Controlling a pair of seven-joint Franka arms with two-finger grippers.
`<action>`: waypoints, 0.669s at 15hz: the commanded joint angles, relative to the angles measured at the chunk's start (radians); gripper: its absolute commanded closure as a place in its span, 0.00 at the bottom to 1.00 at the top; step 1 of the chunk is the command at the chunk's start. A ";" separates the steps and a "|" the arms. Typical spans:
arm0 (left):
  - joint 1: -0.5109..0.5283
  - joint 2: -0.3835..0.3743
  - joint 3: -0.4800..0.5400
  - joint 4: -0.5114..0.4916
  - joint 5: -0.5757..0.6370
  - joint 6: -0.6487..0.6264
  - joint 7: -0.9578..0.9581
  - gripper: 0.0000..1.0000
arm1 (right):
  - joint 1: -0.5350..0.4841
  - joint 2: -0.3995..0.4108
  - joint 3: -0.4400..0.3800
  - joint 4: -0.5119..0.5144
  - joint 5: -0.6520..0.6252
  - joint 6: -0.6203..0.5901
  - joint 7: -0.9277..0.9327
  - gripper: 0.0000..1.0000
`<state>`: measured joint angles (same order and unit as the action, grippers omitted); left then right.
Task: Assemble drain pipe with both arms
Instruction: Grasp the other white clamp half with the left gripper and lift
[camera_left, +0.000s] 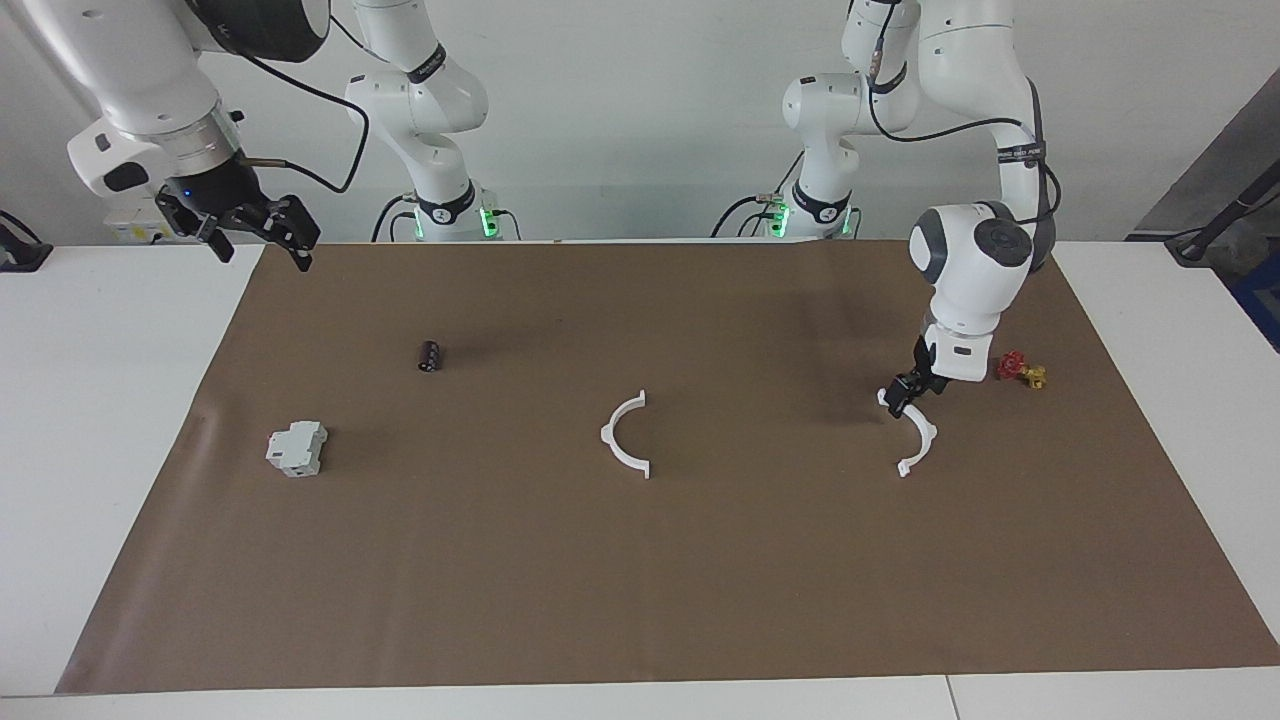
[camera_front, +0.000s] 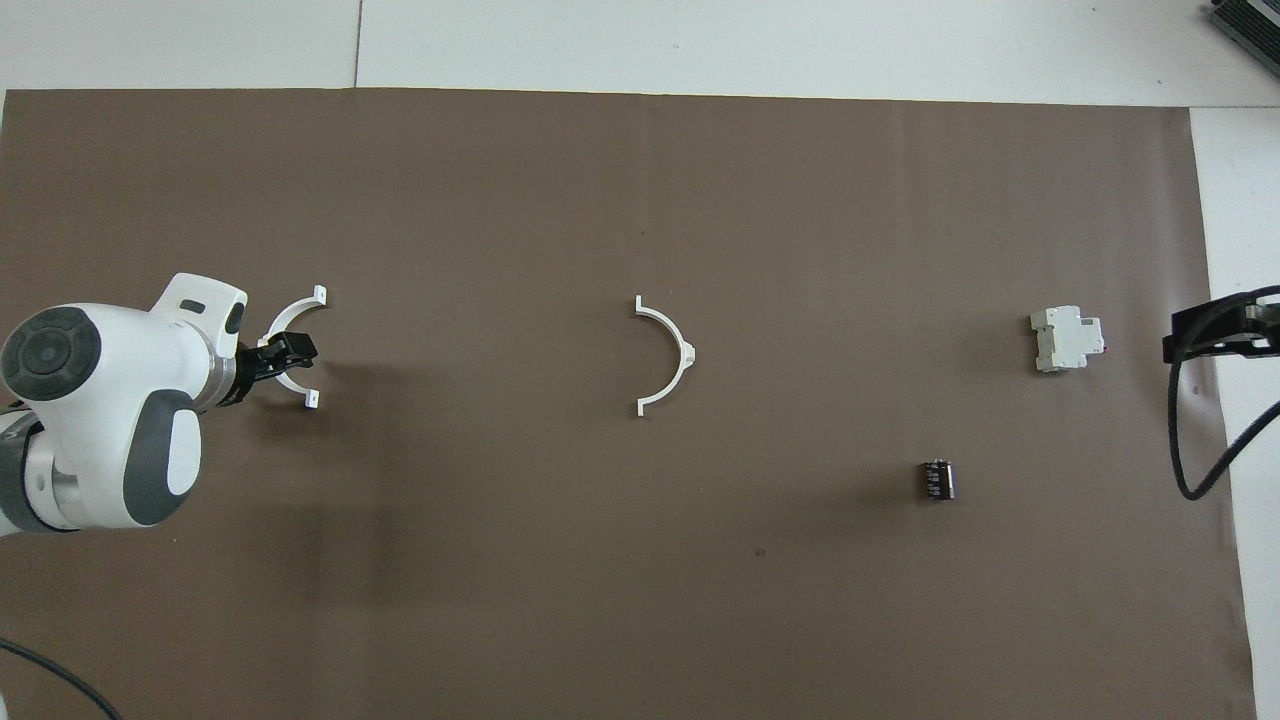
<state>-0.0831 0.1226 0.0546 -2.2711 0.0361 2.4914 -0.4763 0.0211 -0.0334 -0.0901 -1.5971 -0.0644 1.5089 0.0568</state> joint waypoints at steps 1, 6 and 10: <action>0.000 0.025 0.004 -0.012 -0.013 0.049 -0.001 0.00 | 0.000 -0.011 0.004 -0.012 -0.017 -0.010 0.014 0.00; 0.003 0.029 0.004 -0.007 -0.013 0.053 0.007 0.01 | -0.001 -0.011 0.024 -0.012 -0.015 -0.001 0.021 0.00; 0.003 0.029 0.004 -0.008 -0.013 0.058 0.005 0.07 | -0.001 -0.011 0.024 -0.012 -0.014 -0.001 0.021 0.00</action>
<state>-0.0829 0.1508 0.0560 -2.2712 0.0361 2.5224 -0.4762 0.0213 -0.0334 -0.0715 -1.5978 -0.0644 1.5086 0.0582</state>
